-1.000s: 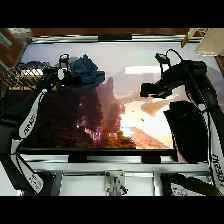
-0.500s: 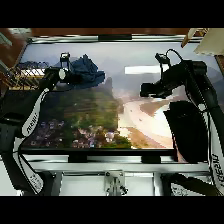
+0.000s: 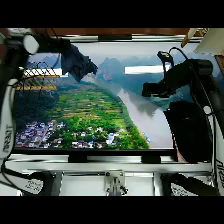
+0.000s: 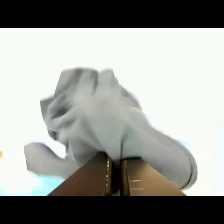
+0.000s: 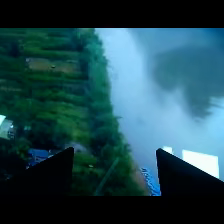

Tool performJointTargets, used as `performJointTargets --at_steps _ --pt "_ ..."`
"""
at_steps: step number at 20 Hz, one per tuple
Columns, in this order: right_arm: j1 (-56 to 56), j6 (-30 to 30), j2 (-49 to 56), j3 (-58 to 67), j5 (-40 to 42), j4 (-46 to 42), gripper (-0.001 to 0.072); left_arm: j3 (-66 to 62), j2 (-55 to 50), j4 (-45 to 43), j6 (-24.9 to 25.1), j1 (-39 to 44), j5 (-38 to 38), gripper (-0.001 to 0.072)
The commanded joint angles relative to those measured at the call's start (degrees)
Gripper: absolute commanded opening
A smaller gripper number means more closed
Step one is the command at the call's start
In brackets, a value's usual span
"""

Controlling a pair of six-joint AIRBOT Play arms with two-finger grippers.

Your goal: Fold the shirts.

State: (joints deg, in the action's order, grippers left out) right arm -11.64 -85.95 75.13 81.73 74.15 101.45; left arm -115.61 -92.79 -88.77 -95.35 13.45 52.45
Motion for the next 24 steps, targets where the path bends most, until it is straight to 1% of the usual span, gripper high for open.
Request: performJointTargets --at_steps 1,3,5,6,7,9,11,13,14,15,16,17,18,20,22,23,24 --pt "0.0 0.0 -6.0 0.1 1.1 -4.7 0.0627 -0.6 12.6 0.1 0.3 4.9 5.8 0.0031" --pt "0.0 0.7 -11.2 0.1 1.1 -8.0 0.0627 -0.6 16.5 0.1 0.1 9.6 11.8 0.0031" --pt "0.0 3.1 -15.9 0.1 1.1 -9.9 0.0627 -0.2 18.3 0.1 0.1 14.8 18.9 0.0031" --pt "0.0 3.9 -18.0 0.1 1.1 -10.0 0.0627 1.0 18.9 0.1 0.0 17.5 20.7 0.0031" --pt "0.0 4.6 -19.8 0.1 1.3 -9.9 0.0627 2.8 19.2 0.0 -1.3 20.3 21.8 0.0031" --pt "0.0 4.9 -21.4 0.1 3.7 -9.4 0.0627 7.4 19.1 0.0 -3.6 25.3 22.4 0.0031" --pt "0.0 4.8 -21.2 -0.2 8.0 -8.9 0.0627 13.9 19.1 0.0 -6.7 29.2 21.9 0.0031" --pt "0.0 4.4 -21.0 -1.8 10.0 -9.1 0.0627 22.1 19.1 0.0 -10.5 31.5 18.8 0.0032" --pt "0.0 4.2 -21.0 -3.0 9.9 -9.2 0.0627 26.3 19.0 0.3 -13.5 32.2 15.9 0.0057" --pt "0.0 4.2 -21.0 -4.5 9.2 -9.0 0.0627 29.0 18.7 2.2 -14.9 32.3 14.0 0.0325" --pt "0.0 4.2 -21.0 -5.9 8.3 -8.5 0.0627 30.1 18.3 4.7 -14.8 32.1 13.3 0.072" --pt "0.0 4.2 -20.7 -7.1 7.8 -8.5 0.0627 29.8 18.2 5.5 -13.4 31.6 14.3 0.072" --pt "0.1 4.2 -20.0 -7.5 8.0 -8.8 0.0627 29.0 18.5 5.3 -11.1 30.5 16.9 0.0719" --pt "1.7 2.1 -17.3 -7.7 8.2 -7.5 0.0627 28.1 19.5 5.2 -6.5 25.5 24.0 0.0716" --pt "6.2 -2.4 -13.5 -7.7 11.1 -1.0 0.0627 29.6 19.6 5.6 -2.0 18.2 32.2 0.0714" --pt "9.4 -4.8 -11.1 -7.9 13.6 3.7 0.0627 32.0 19.9 7.5 -0.7 14.6 34.0 0.0714" --pt "12.1 -6.2 -9.2 -8.5 15.5 7.7 0.0627 35.9 20.4 11.1 0.4 11.0 34.1 0.0714"
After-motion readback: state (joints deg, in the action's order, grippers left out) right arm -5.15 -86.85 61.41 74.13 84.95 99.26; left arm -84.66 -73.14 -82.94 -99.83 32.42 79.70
